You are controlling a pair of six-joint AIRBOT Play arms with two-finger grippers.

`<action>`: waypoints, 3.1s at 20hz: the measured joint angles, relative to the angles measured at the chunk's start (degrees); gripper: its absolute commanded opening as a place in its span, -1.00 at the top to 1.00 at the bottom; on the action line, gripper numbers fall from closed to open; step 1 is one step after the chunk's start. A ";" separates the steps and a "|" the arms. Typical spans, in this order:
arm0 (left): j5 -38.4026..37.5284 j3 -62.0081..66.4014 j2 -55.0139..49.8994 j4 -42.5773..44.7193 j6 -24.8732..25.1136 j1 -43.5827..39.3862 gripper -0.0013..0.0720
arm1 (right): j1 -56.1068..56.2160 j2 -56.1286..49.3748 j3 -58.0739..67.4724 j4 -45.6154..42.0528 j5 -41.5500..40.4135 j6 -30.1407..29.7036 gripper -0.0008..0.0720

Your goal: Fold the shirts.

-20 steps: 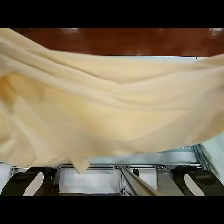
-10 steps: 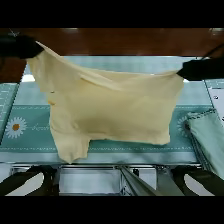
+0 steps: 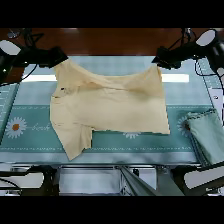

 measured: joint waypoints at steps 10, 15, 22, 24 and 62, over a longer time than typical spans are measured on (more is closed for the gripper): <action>-26.75 -7.72 0.48 -5.40 7.19 17.16 -0.95 | -15.32 14.62 -13.62 -7.28 19.23 -10.25 -0.75; -31.19 -25.20 8.46 -7.93 9.84 30.77 -0.95 | -18.88 34.99 -43.69 -2.71 11.30 -16.24 -0.75; -26.49 -41.62 14.91 -2.69 9.88 38.21 -0.95 | -19.67 51.95 -66.01 8.13 6.29 -18.67 -0.75; -24.28 -44.06 15.02 -3.17 10.38 37.00 -0.95 | -19.71 53.42 -68.02 9.66 6.16 -19.02 -0.75; -20.02 -36.57 11.19 -15.82 17.55 17.05 0.89 | -7.82 21.92 -48.37 3.10 3.67 -13.38 0.91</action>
